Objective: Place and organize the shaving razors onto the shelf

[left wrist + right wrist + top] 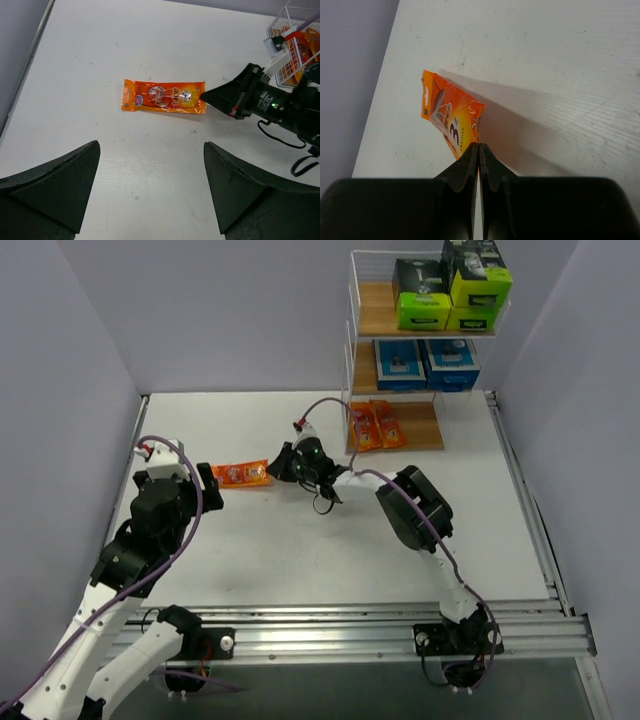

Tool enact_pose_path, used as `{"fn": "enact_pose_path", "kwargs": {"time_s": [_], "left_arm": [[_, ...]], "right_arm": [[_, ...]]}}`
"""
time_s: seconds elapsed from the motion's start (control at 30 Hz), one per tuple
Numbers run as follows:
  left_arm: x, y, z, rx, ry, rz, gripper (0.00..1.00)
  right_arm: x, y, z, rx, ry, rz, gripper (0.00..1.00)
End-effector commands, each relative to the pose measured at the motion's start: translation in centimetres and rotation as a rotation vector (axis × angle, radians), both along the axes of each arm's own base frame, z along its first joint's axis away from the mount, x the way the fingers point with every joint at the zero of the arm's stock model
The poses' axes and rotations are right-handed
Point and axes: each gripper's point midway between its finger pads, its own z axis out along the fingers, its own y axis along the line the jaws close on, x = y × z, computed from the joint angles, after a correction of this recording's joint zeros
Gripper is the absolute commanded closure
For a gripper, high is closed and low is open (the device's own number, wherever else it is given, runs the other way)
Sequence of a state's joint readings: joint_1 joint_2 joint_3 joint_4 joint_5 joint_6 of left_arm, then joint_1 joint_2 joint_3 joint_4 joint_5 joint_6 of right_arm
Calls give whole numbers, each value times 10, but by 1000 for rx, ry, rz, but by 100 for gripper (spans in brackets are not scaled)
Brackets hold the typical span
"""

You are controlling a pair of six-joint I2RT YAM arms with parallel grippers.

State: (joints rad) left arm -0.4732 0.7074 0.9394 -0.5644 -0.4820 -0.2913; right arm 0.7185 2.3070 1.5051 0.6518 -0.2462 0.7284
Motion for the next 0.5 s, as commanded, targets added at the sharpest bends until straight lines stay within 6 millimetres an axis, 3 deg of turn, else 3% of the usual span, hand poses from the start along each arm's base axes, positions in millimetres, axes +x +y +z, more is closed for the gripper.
{"fn": "enact_pose_path", "kwargs": {"time_s": [0.0,0.03,0.07,0.1,0.13,0.17,0.4,0.43,0.47], "left_arm": [[5,1,11,-15,-42,16,6],[6,1,10,-15,-39,13,5],[6,1,8,-10,-32,14,5],[7,0,7,-9,-28,13,4],[7,0,7,-6,-25,14,4],[8,-1,5,-5,-21,10,4],[12,-9,-4,7,17,-17,3],[13,-10,-5,7,20,-21,3],[13,-10,-5,10,23,-22,3]], "right_arm": [[-1,-25,71,38,-143,-60,100],[-6,-32,90,50,-162,-73,100],[-11,-40,91,42,-158,-89,100],[-15,-49,89,29,-148,-107,100],[-23,-64,72,-9,-115,-142,100],[-28,-74,87,-2,-132,-167,100],[-75,-157,61,-136,-65,-338,100],[-82,-169,69,-138,-68,-363,100],[-91,-185,55,-176,-50,-398,100]]}}
